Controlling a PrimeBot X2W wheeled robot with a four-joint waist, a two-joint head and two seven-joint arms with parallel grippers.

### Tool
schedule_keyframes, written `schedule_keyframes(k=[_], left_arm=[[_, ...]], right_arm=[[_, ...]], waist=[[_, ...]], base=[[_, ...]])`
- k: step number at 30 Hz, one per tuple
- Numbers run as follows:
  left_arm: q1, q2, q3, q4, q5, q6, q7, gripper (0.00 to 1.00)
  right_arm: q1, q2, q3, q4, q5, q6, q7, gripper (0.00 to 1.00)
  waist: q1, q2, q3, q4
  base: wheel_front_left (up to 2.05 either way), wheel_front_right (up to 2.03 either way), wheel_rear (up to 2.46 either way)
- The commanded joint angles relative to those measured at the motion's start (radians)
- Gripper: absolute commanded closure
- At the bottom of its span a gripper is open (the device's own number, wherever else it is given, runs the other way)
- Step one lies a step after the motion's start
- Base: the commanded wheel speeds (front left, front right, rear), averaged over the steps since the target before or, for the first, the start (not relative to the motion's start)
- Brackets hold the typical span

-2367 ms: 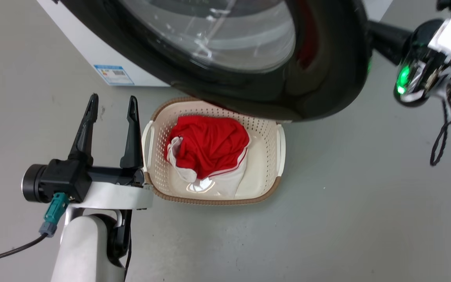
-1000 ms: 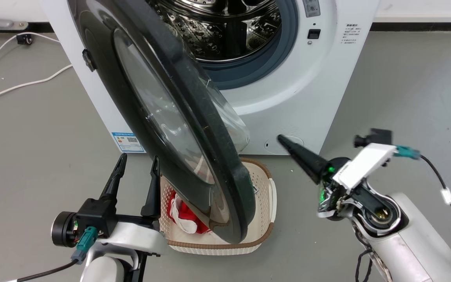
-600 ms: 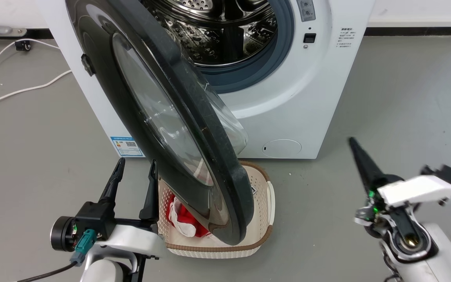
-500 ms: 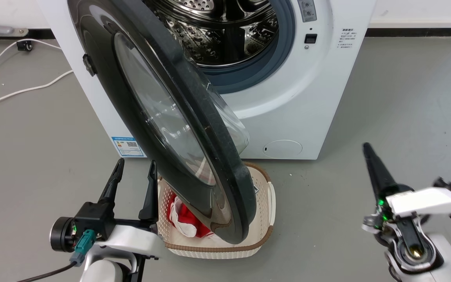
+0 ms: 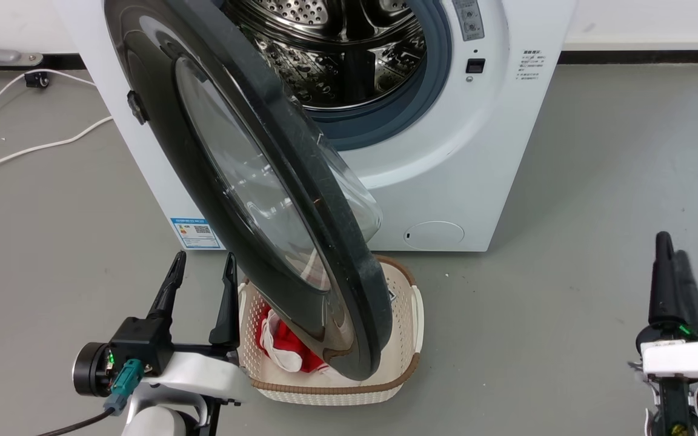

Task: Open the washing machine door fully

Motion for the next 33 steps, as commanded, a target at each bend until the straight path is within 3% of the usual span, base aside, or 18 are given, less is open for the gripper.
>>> schedule_keyframes(k=[1, 5, 9, 14, 20, 33], left_arm=[[0.008, 0.000, 0.003, 0.002, -0.002, 0.006, -0.003, 0.00], [0.003, -0.001, 0.008, 0.001, 0.002, 0.006, -0.003, 0.00], [-0.006, -0.001, 0.013, 0.002, 0.004, 0.004, -0.003, 0.00], [-0.010, -0.001, 0.013, 0.001, 0.004, 0.003, -0.003, 0.00], [-0.012, -0.001, 0.013, 0.002, 0.010, -0.001, -0.003, 0.00], [-0.008, -0.001, 0.019, 0.000, 0.018, -0.008, -0.003, 0.00]], right_arm=[[0.024, 0.024, -0.041, -0.033, -0.139, 0.000, -0.001, 0.00], [0.056, 0.073, -0.098, -0.126, -0.481, 0.000, -0.001, 0.00], [0.088, 0.088, -0.086, -0.208, -0.808, 0.000, -0.001, 0.00], [0.130, 0.098, -0.047, -0.278, -1.026, 0.000, 0.038, 0.00], [0.188, 0.100, -0.024, -0.258, -0.995, 0.000, 0.079, 0.00], [0.166, 0.100, -0.037, -0.195, -0.924, 0.000, 0.055, 0.00]], waist=[[0.0000, 0.0000, -0.002, -0.002], [0.0000, 0.0000, 0.001, -0.009], [0.0000, 0.0000, 0.005, -0.015], [0.0000, 0.0000, 0.007, -0.017], [0.0000, 0.0000, 0.006, -0.012], [0.0000, 0.0000, 0.008, -0.015]], base=[[0.00, 0.00, 0.00], [0.00, 0.00, 0.00], [0.00, 0.00, 0.00], [0.00, 0.00, 0.00], [0.00, 0.00, 0.00], [0.00, 0.00, 0.00]])
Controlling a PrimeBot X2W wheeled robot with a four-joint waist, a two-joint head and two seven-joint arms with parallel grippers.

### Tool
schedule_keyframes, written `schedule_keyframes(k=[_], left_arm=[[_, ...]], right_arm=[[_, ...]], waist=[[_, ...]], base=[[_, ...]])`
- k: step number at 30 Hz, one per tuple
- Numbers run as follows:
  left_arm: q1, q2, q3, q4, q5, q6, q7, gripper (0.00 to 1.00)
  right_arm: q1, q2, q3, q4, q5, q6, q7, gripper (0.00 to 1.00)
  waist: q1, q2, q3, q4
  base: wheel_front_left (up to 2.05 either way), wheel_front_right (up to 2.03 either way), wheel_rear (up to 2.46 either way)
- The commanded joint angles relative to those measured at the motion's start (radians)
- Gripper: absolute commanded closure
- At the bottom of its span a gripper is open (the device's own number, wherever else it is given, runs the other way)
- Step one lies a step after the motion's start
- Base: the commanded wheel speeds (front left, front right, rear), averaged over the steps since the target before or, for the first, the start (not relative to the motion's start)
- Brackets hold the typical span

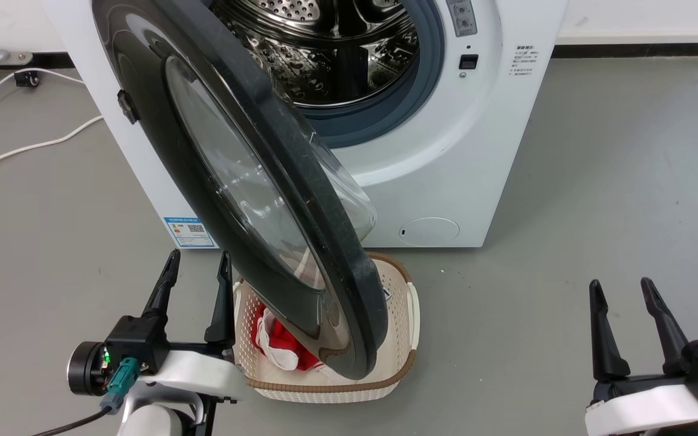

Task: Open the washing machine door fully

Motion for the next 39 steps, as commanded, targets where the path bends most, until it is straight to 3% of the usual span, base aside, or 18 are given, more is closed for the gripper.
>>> schedule_keyframes(k=[1, 7, 8, 9, 24, 39], left_arm=[[-0.004, -0.001, 0.002, -0.003, 0.006, -0.007, -0.003, 0.00], [-0.007, -0.001, 0.002, -0.003, 0.005, -0.009, -0.003, 0.00], [-0.007, -0.001, 0.002, -0.004, 0.005, -0.010, -0.003, 0.55], [-0.008, -0.001, 0.002, -0.004, 0.005, -0.013, -0.003, 1.00], [-0.037, -0.001, 0.015, -0.082, -0.035, -0.017, -0.003, 1.00], [-0.141, -0.001, -0.009, -0.514, 0.004, 0.014, -0.003, 1.00]], right_arm=[[-0.018, 0.004, -0.002, 0.001, 0.007, -0.001, -0.007, 0.00], [-0.025, 0.004, -0.003, 0.000, 0.008, -0.001, -0.016, 0.00], [-0.025, 0.004, -0.003, 0.000, 0.010, -0.001, -0.018, 0.00], [-0.026, 0.004, -0.003, 0.000, 0.011, -0.001, -0.020, 0.00], [-0.025, 0.004, -0.007, -0.001, 0.004, -0.001, -0.031, 0.00], [-0.030, 0.004, -0.014, 0.000, -0.002, -0.001, -0.033, 0.00]], waist=[[0.0000, 0.0000, 0.002, 0.000], [0.0000, 0.0000, 0.006, 0.001], [0.0000, 0.0000, 0.006, 0.001], [0.0000, 0.0000, 0.007, 0.001], [0.0000, 0.0000, 0.011, 0.000], [0.0000, 0.0000, 0.012, -0.001]], base=[[0.00, 0.00, 0.00], [0.00, 0.00, 0.00], [0.00, 0.00, 0.00], [0.00, 0.00, 0.00], [0.00, 0.00, 0.00], [0.00, 0.00, 0.00]])
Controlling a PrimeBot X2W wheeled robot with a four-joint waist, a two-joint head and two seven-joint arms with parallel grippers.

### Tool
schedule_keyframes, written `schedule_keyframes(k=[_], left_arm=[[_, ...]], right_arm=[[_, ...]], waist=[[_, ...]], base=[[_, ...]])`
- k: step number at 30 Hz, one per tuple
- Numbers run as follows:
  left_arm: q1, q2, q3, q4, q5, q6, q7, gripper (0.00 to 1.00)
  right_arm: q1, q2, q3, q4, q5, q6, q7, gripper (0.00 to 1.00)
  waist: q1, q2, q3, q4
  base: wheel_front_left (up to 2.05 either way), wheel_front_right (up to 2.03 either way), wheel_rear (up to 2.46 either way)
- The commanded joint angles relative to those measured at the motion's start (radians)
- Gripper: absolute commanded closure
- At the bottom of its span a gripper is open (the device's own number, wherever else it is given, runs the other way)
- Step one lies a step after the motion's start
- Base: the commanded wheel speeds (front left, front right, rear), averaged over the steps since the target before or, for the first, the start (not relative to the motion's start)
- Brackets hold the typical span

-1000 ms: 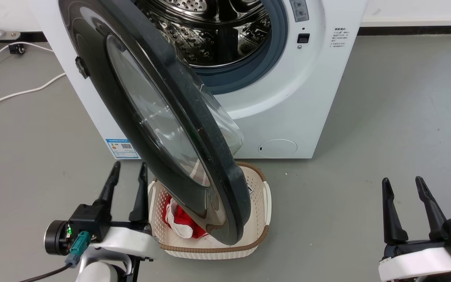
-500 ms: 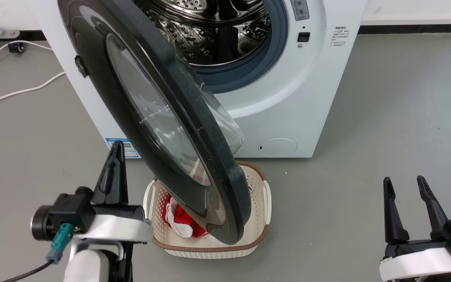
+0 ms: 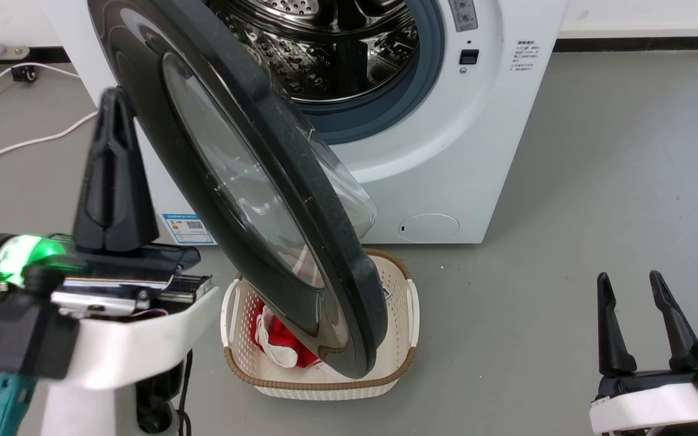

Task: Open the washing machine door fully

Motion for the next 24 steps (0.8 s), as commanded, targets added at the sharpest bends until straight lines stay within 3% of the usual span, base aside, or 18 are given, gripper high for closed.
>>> schedule_keyframes(k=[1, 6, 10, 18, 24], left_arm=[[-0.009, -0.001, -0.003, -0.040, 0.010, 0.007, -0.002, 1.00], [-0.031, -0.001, -0.056, -0.185, 0.018, -0.002, -0.002, 1.00], [-0.017, -0.001, -0.156, -0.244, 0.026, -0.019, -0.002, 1.00], [0.064, 0.043, -0.439, -0.165, 0.015, -0.053, 0.051, 1.00], [0.143, 0.089, -0.583, -0.091, -0.030, -0.059, 0.131, 1.00]], right_arm=[[-0.013, 0.003, 0.000, 0.001, -0.006, -0.001, 0.000, 0.00], [-0.007, 0.003, -0.002, 0.002, -0.005, -0.001, 0.002, 0.00], [0.003, 0.003, -0.004, 0.004, -0.004, -0.001, 0.003, 0.00], [0.014, 0.003, -0.003, 0.005, -0.001, -0.001, 0.009, 0.00], [0.019, 0.003, -0.007, 0.004, -0.002, -0.001, 0.016, 0.00]], waist=[[0.0000, 0.0000, -0.001, -0.002], [0.0000, 0.0000, -0.004, -0.003], [0.0000, 0.0000, -0.011, -0.002], [0.0000, 0.0000, -0.021, 0.004], [0.0000, 0.0000, -0.019, 0.009]], base=[[0.00, 0.00, 0.00], [0.00, 0.00, 0.00], [0.00, 0.00, 0.00], [0.00, 0.00, 0.00], [0.00, 0.00, 0.00]])
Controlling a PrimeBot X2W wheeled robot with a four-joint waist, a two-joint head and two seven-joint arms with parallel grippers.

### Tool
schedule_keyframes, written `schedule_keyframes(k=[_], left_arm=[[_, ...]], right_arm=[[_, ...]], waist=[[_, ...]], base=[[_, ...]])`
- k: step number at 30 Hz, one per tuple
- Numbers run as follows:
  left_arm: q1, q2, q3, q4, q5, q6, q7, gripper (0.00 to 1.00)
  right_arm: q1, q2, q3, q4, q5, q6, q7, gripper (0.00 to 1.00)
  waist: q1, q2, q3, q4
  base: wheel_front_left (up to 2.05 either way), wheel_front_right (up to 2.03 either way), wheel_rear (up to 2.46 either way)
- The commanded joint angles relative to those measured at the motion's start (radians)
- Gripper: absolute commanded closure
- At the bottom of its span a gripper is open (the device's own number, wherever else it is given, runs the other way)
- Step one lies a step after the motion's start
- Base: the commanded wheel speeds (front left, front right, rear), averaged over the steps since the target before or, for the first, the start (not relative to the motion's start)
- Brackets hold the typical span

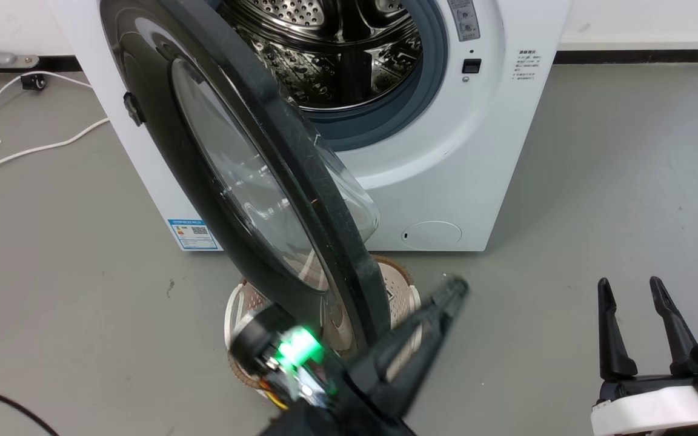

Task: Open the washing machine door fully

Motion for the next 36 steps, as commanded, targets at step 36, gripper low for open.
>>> schedule_keyframes(k=[36], left_arm=[[-0.076, -0.031, 0.001, 0.502, -0.101, 0.074, -0.055, 1.00]], right_arm=[[-0.040, 0.003, 0.023, 0.037, 0.001, -0.001, 0.013, 0.00]], waist=[[0.0000, 0.0000, 0.053, -0.023]], base=[[0.00, 0.00, 0.00]])
